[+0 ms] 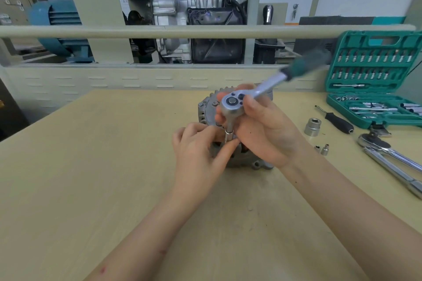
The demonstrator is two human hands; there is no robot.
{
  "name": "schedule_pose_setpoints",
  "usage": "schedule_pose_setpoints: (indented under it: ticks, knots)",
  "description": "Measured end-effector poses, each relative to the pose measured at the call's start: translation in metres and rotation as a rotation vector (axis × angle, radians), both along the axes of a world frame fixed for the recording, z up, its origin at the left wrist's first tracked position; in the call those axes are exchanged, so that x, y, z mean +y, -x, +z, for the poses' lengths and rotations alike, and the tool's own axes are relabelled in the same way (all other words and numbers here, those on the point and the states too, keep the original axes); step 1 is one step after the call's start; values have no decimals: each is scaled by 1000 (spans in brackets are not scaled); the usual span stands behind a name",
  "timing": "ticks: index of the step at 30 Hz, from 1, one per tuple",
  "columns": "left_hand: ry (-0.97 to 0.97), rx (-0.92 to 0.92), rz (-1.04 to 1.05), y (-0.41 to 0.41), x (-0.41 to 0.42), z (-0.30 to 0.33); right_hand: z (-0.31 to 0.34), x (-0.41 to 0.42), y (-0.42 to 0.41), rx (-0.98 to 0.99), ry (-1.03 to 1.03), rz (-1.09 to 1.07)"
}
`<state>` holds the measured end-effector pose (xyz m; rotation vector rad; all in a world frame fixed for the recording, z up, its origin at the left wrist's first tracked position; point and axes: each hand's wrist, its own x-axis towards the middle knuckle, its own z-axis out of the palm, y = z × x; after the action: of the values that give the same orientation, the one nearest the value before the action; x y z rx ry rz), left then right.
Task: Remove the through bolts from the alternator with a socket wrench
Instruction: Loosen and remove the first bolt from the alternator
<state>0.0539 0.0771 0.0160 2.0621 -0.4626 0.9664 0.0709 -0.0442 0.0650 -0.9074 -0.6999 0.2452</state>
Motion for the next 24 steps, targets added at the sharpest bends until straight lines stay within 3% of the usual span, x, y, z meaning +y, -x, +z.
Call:
schedule_pose_setpoints:
  ticks: [12, 17, 24]
  knots:
    - [-43, 2, -24, 0, 2, -1, 1, 2, 1, 43, 68, -18]
    - [7, 22, 19, 1, -2, -1, 2, 0, 2, 3, -1, -10]
    - [58, 0, -25, 4, -4, 0, 4, 1, 3, 46, 97, -54]
